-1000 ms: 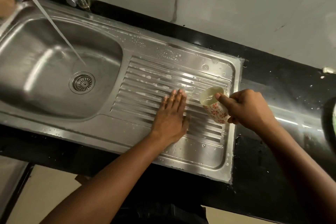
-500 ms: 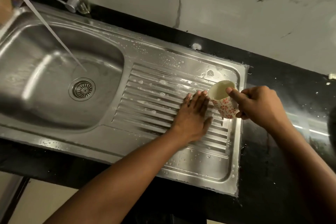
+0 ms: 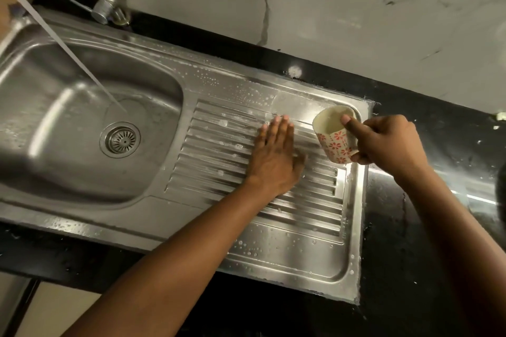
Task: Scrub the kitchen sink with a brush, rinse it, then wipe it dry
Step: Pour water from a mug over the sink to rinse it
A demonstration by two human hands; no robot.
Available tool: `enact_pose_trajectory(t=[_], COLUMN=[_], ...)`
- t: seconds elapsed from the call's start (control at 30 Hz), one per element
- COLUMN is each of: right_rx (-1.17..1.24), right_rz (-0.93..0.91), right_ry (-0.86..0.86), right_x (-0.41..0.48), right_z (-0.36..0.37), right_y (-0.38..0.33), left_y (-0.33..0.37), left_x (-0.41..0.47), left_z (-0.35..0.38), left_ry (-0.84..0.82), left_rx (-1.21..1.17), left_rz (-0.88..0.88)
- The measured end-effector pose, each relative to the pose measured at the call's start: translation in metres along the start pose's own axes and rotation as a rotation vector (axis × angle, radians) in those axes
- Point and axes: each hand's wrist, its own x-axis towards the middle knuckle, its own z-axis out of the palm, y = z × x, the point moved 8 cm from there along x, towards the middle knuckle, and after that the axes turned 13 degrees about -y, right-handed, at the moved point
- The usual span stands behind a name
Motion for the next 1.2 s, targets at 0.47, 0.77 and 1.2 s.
enact_pose_trajectory(t=[0.47, 0.77, 1.2], right_rx=[-0.241, -0.290, -0.140], right_rz=[-0.035, -0.177, -0.063], right_ry=[-0.005, -0.015, -0.026], right_x=[0.030, 0.044, 0.049], right_z=[-0.004, 0.011, -0.001], right_y=[-0.023, -0.053, -0.037], left_y=[-0.032, -0.086, -0.061], left_x=[0.039, 0.015, 0.042], left_z=[-0.022, -0.029, -0.033], left_ry=[0.000, 0.010, -0.035], left_rx=[0.054, -0.060, 0.035], left_rz=[-0.064, -0.251, -0.073])
